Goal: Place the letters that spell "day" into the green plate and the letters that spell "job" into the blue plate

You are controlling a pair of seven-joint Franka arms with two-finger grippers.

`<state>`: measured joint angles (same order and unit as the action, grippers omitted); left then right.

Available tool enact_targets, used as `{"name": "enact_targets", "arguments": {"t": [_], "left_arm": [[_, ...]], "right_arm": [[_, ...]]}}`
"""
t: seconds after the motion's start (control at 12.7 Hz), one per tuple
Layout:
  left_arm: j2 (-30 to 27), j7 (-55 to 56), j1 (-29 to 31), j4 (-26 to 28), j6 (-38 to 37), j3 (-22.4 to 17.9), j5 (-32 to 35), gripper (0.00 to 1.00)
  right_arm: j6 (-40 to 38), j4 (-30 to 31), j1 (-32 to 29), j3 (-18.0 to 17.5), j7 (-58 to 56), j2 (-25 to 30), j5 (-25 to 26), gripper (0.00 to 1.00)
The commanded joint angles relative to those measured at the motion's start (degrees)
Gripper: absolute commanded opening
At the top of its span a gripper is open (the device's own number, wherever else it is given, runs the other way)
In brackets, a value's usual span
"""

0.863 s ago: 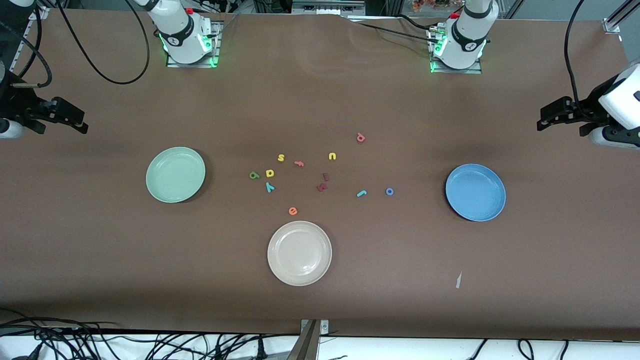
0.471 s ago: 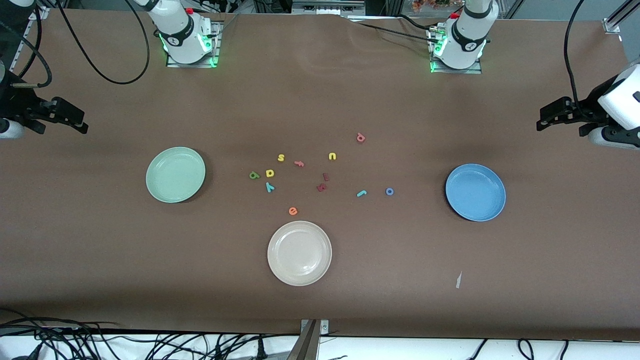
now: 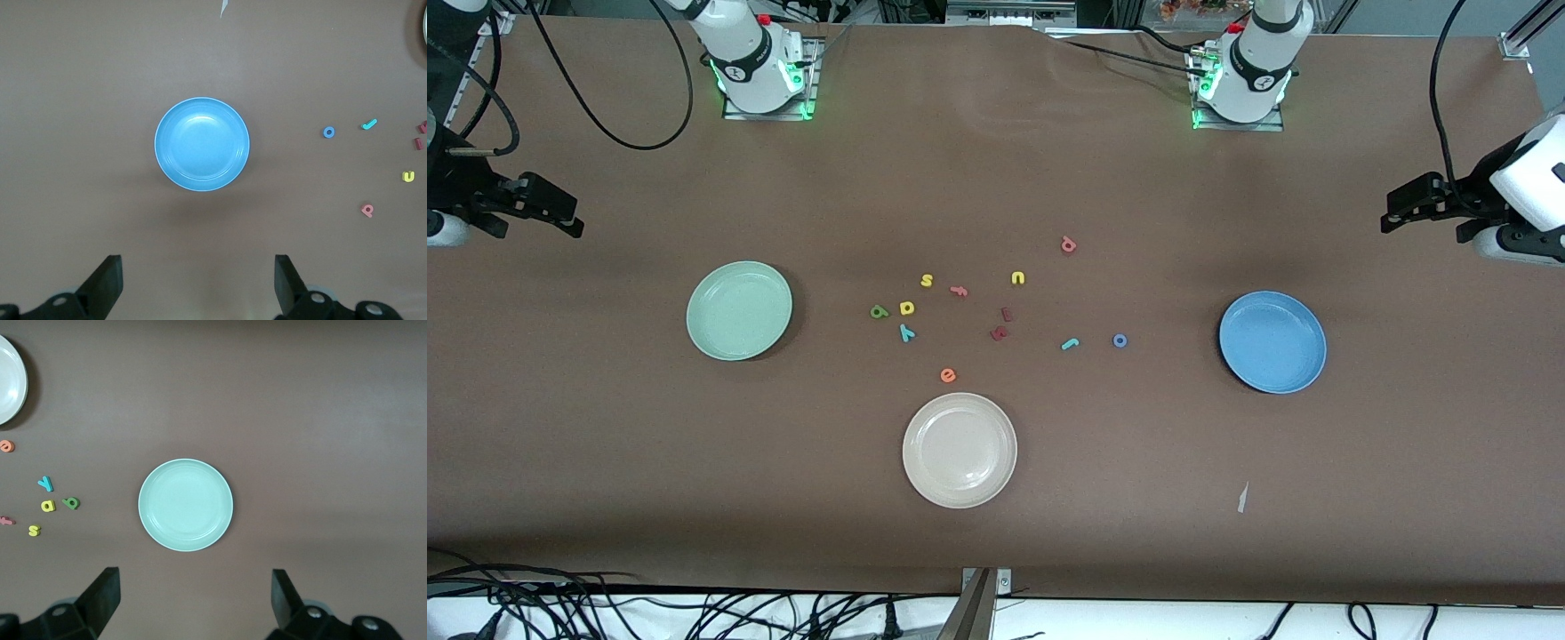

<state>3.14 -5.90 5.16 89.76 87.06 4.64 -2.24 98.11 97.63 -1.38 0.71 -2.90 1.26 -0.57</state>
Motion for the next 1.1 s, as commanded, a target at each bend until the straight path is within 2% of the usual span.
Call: {"name": "enact_targets", "arguments": {"t": [0.0, 1.02], "left_arm": [[-0.1, -0.4, 0.2, 0.1, 0.2, 0.1, -1.0, 1.00], [0.0, -0.4, 0.1, 0.0, 0.2, 0.1, -0.9, 1.00]], "right_arm": [[-0.3, 0.9, -0.5, -0.4, -0.7, 1.2, 0.6, 1.00], [-0.8, 0.9, -0.4, -0.5, -0.4, 1.2, 0.4, 1.00]]}}
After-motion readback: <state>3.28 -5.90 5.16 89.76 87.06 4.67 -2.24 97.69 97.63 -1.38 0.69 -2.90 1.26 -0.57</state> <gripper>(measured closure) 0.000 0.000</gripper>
